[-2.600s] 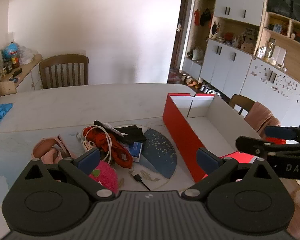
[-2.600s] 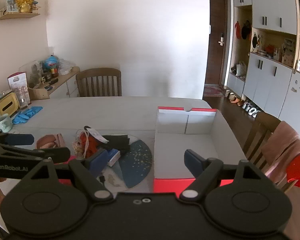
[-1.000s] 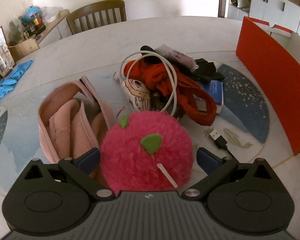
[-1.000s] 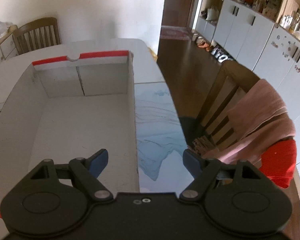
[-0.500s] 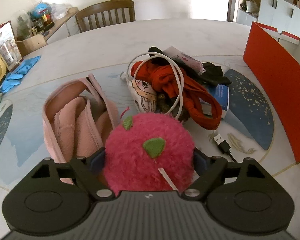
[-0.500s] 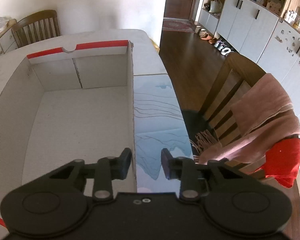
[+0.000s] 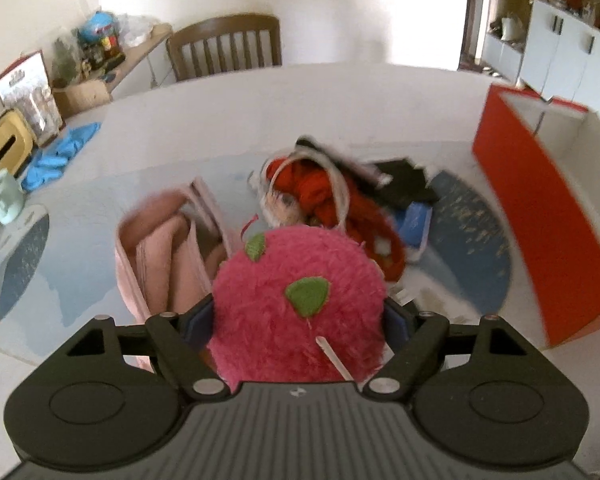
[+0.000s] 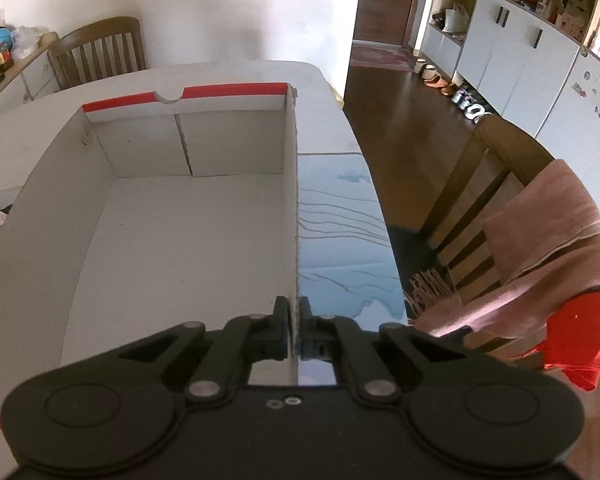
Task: Organize objects
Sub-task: 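Carry the strawberry plush with the left gripper into the cardboard box and release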
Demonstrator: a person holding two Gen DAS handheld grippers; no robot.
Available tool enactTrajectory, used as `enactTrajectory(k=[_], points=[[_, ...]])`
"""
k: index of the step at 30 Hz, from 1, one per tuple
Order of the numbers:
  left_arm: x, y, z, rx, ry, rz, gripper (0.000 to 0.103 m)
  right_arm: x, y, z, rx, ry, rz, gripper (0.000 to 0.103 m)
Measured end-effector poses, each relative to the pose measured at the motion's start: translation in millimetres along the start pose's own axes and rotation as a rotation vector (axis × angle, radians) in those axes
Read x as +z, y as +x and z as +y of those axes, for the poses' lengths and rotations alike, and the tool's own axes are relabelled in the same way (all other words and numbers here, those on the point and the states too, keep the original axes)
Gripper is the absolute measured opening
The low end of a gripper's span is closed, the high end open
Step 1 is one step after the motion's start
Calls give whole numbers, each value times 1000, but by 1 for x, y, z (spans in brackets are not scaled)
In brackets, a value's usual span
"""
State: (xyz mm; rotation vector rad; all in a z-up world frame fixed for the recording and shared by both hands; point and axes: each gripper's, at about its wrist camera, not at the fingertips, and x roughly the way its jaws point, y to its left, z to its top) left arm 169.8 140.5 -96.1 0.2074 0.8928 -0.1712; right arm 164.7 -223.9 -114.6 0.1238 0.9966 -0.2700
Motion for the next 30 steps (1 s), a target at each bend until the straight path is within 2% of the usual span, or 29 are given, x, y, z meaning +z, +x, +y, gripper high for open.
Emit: enactTrajectory(k=[5, 15, 22, 30], points=[[25, -31, -22, -52, 49, -58, 82, 3, -3, 0, 13, -16, -6, 1], [77, -54, -113, -263, 188, -110, 82, 1, -1, -2, 32, -22, 0, 1], [98, -33, -192, -369, 314, -70, 82, 0, -1, -2, 52, -28, 0, 1], [103, 17, -249, -388, 410, 37, 82, 1, 0, -5, 59, -18, -1, 1]])
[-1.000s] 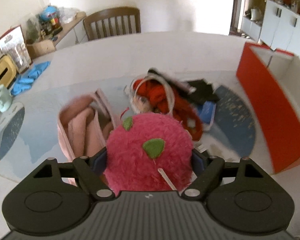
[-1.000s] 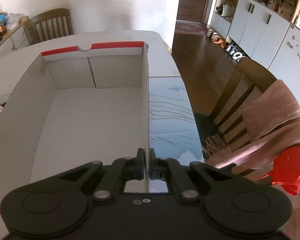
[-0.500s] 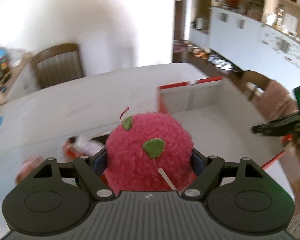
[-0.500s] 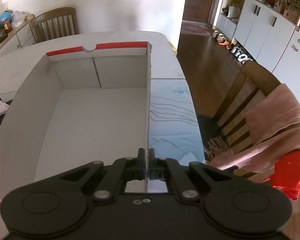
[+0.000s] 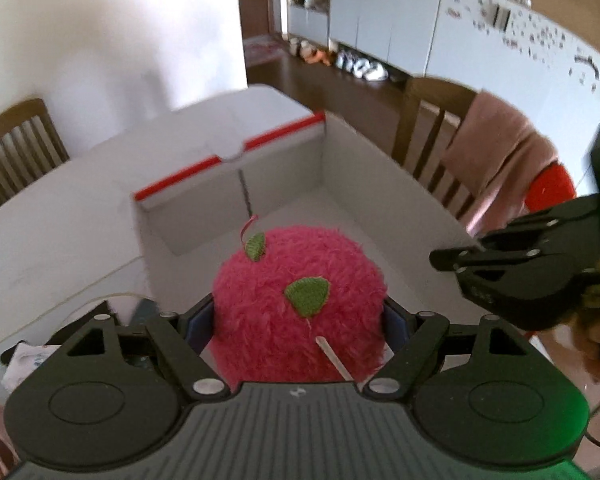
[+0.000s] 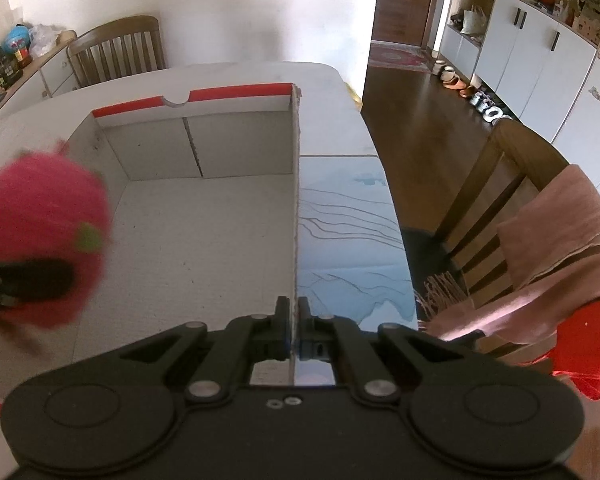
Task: Organize objects
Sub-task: 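Carry the strawberry plush with the left gripper into the cardboard box and release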
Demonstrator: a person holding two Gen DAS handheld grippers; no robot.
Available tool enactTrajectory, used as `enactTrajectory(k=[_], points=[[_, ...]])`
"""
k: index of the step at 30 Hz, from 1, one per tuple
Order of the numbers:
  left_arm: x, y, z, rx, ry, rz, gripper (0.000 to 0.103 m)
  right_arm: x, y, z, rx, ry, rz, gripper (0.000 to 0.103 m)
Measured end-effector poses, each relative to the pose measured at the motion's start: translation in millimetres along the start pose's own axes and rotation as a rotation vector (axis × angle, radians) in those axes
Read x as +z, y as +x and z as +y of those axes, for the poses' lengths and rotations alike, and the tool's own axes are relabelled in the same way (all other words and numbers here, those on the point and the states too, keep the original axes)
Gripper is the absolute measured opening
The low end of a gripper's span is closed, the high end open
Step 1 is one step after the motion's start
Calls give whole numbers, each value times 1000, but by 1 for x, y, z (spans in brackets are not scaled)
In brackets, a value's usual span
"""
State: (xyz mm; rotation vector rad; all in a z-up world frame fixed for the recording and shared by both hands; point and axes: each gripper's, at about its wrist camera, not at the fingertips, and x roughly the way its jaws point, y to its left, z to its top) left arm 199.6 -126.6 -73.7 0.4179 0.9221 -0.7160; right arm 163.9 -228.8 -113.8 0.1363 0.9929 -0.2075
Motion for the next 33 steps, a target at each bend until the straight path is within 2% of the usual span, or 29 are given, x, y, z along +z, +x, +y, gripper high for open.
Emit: enactTrajectory(k=[8, 13, 17, 26, 29, 33], points=[[1, 54, -12, -39, 36, 131, 82, 1, 0, 1, -2, -4, 9, 1], [3, 74, -17, -48, 61, 191, 82, 1, 1, 1, -2, 4, 17, 0], [3, 84, -17, -50, 44, 229, 83, -1, 3, 2, -4, 1, 29, 0], [1, 81, -11, -55, 16, 223, 91, 0, 4, 2, -6, -4, 28, 0], [-1, 72, -4, -79, -8, 207, 97, 0, 4, 2, -9, -7, 28, 0], [-3, 53, 2, -114, -19, 177, 97, 0, 4, 3, -9, -8, 28, 1]])
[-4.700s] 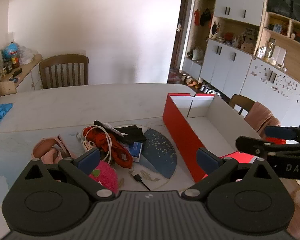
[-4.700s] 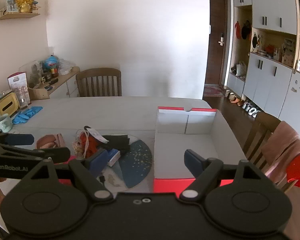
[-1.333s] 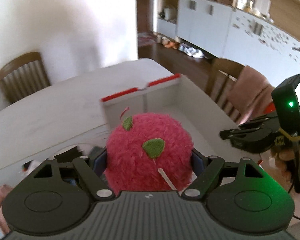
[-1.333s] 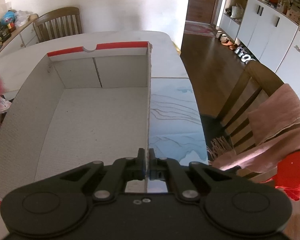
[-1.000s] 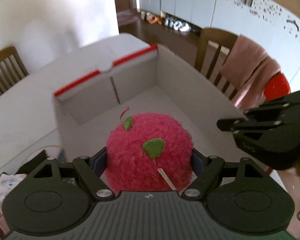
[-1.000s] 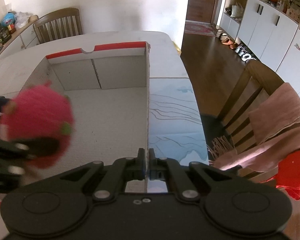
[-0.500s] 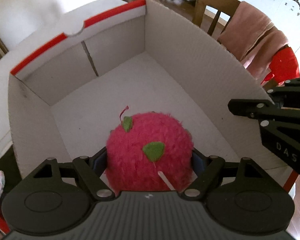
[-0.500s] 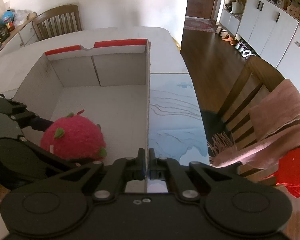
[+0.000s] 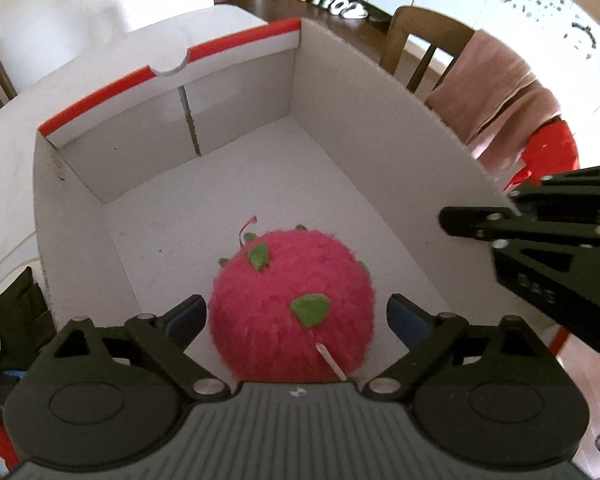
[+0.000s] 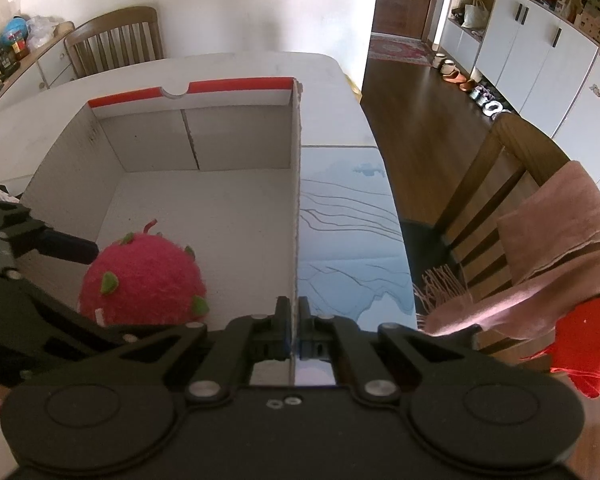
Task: Organize objects
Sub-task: 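Carry the strawberry plush with the left gripper into the cardboard box and release, then return the left gripper to the pile and grasp the pink towel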
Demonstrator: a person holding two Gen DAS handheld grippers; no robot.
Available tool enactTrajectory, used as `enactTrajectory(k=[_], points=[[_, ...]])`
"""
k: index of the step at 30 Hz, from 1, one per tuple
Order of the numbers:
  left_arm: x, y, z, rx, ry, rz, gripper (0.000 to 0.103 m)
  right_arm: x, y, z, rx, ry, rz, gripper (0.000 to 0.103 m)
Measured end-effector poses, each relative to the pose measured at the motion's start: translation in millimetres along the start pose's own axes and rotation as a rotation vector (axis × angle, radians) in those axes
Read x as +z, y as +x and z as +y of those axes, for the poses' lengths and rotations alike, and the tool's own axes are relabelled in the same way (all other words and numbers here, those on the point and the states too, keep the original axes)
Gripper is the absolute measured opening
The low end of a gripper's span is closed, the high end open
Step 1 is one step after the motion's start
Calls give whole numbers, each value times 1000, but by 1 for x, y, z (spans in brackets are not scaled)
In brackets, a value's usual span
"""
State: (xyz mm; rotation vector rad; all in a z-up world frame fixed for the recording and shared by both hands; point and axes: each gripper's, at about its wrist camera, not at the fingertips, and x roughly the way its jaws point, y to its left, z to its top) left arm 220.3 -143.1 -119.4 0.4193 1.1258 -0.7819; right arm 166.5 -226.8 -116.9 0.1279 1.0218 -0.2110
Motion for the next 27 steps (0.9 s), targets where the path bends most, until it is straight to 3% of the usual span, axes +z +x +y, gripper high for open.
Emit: enactTrajectory(k=[3, 15, 19, 27], points=[[-7, -20, 2, 7, -7, -42, 101, 0, 1, 0, -1, -3, 1, 1], [-26, -92, 14, -25, -67, -222, 101, 1, 2, 1, -7, -5, 11, 1], [-45, -114, 27, 11, -96, -268, 101, 2, 2, 3, -13, -5, 14, 1], [-89, -146, 77, 162, -238, -323, 101, 2, 2, 5, -33, 4, 21, 2]])
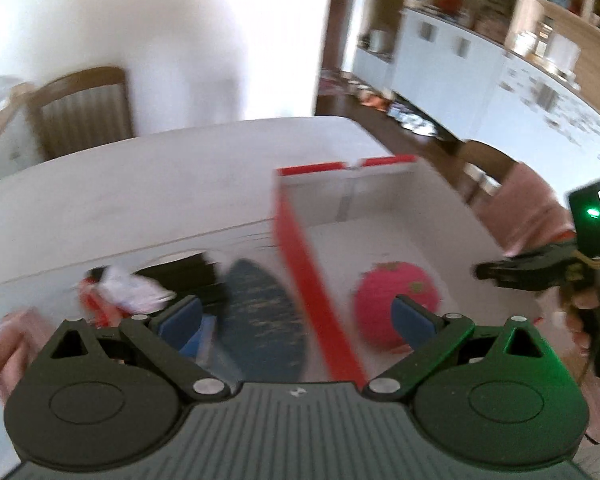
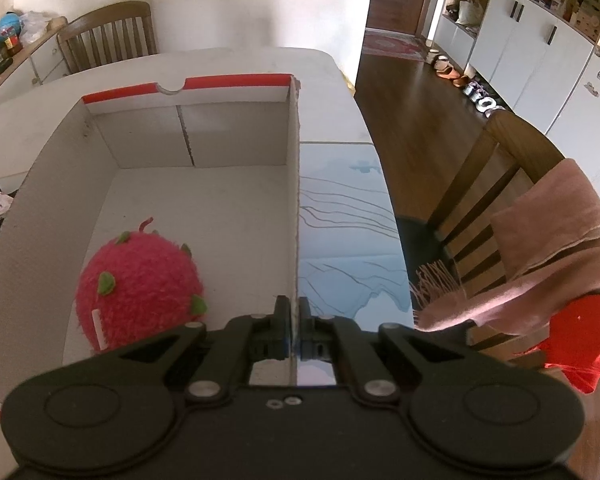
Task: Organize objects
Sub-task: 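Return the left gripper to the pile and grasp the pink towel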
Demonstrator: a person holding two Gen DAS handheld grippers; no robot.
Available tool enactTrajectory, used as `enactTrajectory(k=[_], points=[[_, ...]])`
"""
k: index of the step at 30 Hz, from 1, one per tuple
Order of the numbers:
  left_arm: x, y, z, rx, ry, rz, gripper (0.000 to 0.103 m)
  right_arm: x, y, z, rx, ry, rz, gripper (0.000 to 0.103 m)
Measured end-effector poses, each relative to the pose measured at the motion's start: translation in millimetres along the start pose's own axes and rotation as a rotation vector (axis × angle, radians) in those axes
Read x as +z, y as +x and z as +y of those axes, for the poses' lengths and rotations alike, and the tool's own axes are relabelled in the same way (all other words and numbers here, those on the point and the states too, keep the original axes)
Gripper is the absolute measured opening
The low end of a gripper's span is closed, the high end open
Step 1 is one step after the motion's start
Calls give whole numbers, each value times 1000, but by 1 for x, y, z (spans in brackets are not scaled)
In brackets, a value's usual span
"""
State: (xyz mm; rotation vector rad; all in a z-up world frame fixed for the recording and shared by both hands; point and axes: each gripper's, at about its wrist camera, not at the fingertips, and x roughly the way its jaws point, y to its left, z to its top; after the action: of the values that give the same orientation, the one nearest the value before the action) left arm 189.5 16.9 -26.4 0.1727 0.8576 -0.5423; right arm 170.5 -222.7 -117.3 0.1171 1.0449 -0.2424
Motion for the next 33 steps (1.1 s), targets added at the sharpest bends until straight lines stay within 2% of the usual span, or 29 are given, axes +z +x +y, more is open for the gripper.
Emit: enactTrajectory(k=[6, 14, 19, 24, 31, 33], points=[[-19, -15, 58, 59, -143, -3, 101, 1, 0, 2, -16, 2, 1, 2], [-48, -8, 130, 158, -302, 35, 103, 1, 1, 7, -45, 14, 4, 4], [-62, 4, 168, 270, -323, 44, 103, 2, 2, 9, -61, 15, 5, 5], [-76, 21, 205, 352, -343, 102, 103, 3, 2, 11, -72, 17, 8, 5], [-91, 53, 228, 347, -312, 183, 103, 4, 3, 12, -86, 18, 13, 6], [-95, 63, 231, 371, -307, 208, 103, 4, 3, 12, -88, 16, 14, 7]])
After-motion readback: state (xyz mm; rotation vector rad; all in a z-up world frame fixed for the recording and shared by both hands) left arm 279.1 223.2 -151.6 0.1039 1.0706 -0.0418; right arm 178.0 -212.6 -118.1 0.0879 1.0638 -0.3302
